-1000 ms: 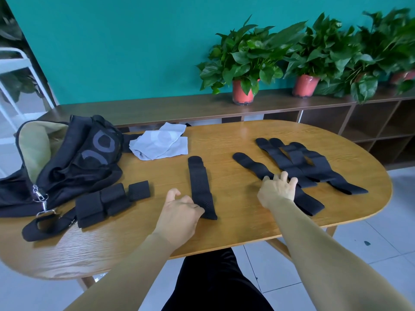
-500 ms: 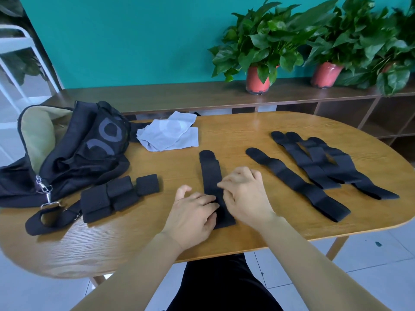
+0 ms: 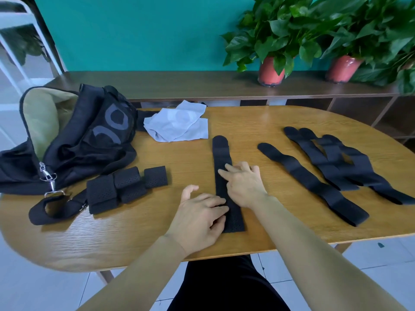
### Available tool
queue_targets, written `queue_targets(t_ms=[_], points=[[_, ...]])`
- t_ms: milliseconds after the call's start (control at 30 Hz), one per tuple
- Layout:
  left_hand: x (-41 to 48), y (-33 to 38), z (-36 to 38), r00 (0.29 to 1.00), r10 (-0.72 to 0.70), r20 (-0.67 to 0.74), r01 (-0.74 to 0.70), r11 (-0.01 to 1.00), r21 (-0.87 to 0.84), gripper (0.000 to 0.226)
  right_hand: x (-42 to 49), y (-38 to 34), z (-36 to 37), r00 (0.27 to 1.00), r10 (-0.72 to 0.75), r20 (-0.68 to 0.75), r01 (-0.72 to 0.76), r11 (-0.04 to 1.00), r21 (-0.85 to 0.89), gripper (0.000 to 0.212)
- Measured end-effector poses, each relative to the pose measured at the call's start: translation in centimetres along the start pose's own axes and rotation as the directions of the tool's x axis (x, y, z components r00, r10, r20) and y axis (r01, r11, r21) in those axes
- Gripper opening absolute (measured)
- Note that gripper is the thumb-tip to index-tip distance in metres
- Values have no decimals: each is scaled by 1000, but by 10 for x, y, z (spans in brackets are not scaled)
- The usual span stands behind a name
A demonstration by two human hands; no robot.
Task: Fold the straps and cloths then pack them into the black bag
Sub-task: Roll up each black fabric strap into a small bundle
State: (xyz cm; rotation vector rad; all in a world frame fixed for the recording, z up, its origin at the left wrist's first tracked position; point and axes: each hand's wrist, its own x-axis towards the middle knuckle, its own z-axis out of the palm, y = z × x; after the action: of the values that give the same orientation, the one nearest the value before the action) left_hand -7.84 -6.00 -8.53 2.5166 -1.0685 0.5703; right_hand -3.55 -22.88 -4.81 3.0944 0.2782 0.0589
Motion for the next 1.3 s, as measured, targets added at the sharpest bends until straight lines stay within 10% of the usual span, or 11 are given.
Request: queue_targets(t_ms=[467, 733, 1000, 1300], points=[[-19, 3, -20, 998, -6, 61, 5, 1000, 10, 31, 11, -7, -1, 997, -3, 73, 3, 1000, -5, 48], [-28, 10, -34, 996, -19, 90, 20, 1000, -17, 55, -52, 3, 4, 929, -71, -362, 198, 925, 325, 49], [-20, 8, -23, 991, -130, -36, 130, 991, -3, 41, -97, -3, 12, 938, -108, -328, 248, 872, 421, 63], [-9, 10, -10, 946, -306, -104, 312, 949, 43, 47, -80, -21, 20, 917, 210, -338, 30, 810, 585, 47]])
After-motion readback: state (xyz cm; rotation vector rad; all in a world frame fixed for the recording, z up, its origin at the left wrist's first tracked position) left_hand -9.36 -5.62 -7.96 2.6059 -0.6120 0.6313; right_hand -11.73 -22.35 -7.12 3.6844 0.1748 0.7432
